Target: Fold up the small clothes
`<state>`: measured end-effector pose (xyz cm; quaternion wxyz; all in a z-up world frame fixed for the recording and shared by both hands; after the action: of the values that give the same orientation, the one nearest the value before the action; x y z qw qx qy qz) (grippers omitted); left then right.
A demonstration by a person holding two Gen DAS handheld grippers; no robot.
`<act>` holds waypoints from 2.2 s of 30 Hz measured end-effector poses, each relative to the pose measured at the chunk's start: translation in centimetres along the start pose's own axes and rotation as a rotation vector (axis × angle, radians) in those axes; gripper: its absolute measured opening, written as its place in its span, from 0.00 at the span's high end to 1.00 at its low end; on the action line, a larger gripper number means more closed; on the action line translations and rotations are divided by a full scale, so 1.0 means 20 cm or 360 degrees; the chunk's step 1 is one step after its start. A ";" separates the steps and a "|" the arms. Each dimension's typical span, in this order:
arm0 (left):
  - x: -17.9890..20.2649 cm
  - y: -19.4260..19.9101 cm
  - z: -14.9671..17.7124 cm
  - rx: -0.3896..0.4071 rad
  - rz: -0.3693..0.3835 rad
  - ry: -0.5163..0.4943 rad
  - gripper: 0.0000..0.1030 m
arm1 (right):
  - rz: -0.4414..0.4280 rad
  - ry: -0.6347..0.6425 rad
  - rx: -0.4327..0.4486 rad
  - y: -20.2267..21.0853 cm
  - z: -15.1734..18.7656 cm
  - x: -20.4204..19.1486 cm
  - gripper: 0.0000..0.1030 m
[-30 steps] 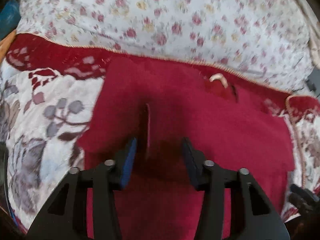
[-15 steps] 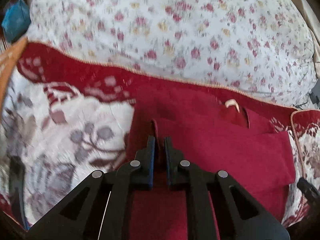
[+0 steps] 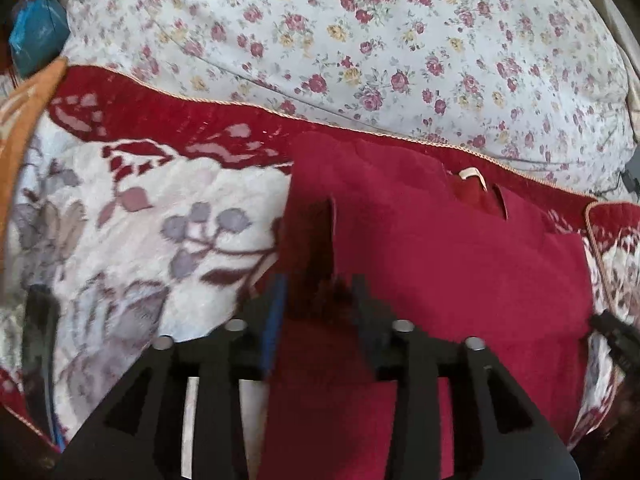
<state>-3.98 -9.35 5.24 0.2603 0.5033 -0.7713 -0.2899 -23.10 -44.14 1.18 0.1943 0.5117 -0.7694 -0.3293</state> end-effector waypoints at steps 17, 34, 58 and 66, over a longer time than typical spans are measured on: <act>0.05 0.45 0.31 0.0102 0.0012 -0.0180 0.64 | -0.0380 -0.0064 -0.0182 0.29 0.34 -0.14 0.51; -0.15 0.61 0.78 -0.0196 0.0152 -0.0225 0.64 | -0.0762 0.0031 -0.0517 0.49 0.85 -0.27 0.35; -0.19 0.56 1.05 -0.0613 0.0263 -0.0112 0.63 | -0.0829 -0.0189 -0.0831 0.28 1.05 -0.34 0.27; -0.15 0.50 1.10 -0.0630 0.0287 -0.0052 0.72 | -0.0864 -0.0162 -0.0675 0.34 1.00 -0.36 0.77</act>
<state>-24.40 0.83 -3.31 0.3664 0.3666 -0.7453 -0.4194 -37.54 -29.57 -7.90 0.1630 0.6288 -0.5283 -0.5468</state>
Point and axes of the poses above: each gripper's, at about its wrist camera, not at the fingertips, and y roughly against the way its jaws point, x to its right, z to its underside, the point moved 2 cm from there along -y, roughly the way its jaws point, and after that the axes turned 13 degrees about x, right-handed, at the moved point
